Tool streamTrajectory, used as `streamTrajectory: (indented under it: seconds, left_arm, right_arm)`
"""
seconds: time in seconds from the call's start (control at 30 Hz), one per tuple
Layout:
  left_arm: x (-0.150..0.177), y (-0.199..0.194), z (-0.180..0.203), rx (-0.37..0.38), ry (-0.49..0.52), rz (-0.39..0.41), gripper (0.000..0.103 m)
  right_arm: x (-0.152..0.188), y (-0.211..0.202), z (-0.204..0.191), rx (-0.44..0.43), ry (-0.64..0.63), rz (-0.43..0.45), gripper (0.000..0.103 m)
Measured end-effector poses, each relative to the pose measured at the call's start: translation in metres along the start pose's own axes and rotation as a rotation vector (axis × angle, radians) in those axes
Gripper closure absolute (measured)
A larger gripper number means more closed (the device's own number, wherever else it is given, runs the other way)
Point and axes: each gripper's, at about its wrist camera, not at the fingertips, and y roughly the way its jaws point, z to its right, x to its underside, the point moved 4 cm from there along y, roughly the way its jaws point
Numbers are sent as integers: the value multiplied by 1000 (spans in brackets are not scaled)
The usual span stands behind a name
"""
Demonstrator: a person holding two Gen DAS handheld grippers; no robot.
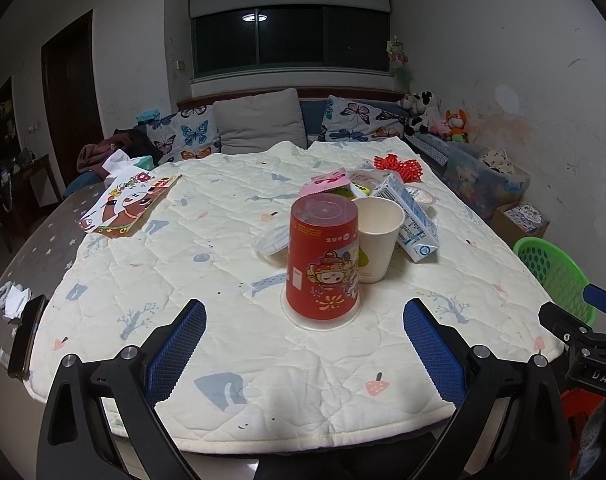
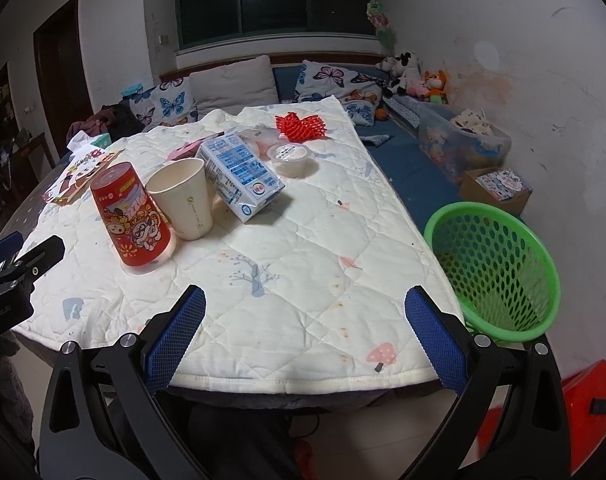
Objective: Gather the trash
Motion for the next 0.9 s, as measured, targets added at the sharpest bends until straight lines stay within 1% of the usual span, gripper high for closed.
streamTrajectory:
  seconds: [0.3, 0.9]
  left_arm:
    - [0, 2, 6, 22, 33, -3, 7]
    - [-1, 7, 6, 23, 30, -10, 7]
  right_arm:
    - [0, 0, 2, 4, 0, -5, 4]
    - [-1, 7, 4, 4, 5, -13, 4]
